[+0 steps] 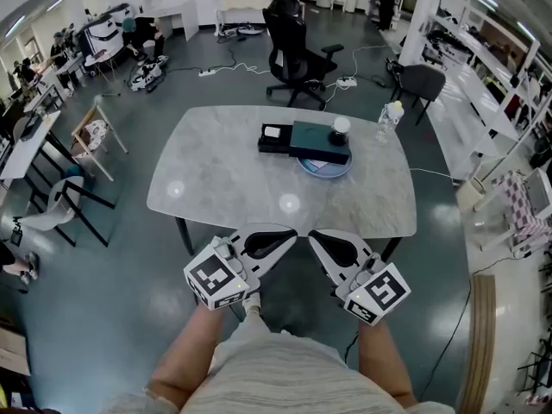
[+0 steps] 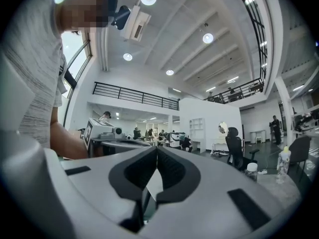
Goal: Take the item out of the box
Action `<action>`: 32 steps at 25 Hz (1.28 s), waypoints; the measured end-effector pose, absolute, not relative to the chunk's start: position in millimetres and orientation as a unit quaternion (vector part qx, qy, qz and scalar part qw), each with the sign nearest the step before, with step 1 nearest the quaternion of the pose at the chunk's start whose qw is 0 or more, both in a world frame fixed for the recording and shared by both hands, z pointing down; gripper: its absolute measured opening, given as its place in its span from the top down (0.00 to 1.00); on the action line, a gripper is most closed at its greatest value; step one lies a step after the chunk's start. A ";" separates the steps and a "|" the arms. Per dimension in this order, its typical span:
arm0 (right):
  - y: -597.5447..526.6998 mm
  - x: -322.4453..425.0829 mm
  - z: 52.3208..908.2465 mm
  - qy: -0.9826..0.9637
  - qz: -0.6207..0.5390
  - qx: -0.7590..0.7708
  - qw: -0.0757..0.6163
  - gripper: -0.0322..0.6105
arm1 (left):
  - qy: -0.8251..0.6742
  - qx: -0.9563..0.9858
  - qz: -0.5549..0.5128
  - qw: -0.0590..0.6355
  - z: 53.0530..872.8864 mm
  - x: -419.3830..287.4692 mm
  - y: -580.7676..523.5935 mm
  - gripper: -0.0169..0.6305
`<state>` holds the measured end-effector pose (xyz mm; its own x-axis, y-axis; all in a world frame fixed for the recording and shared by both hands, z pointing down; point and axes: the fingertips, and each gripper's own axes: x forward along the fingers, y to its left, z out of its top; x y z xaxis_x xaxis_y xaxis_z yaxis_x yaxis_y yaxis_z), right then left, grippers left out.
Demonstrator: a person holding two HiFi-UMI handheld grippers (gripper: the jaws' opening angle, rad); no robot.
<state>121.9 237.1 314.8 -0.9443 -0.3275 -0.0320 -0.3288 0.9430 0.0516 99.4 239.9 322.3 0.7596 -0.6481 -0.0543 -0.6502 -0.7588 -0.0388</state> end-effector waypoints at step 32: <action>229.8 103.2 333.9 0.987 0.030 -0.157 -0.011 0.92 | 0.349 -0.937 0.007 0.015 340.4 99.4 229.5 0.94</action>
<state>103.2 229.8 333.9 -0.9504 -0.3107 0.0119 -0.3093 0.9488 0.0635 99.4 229.5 340.4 0.7557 -0.6545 -0.0238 -0.6550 -0.7553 -0.0238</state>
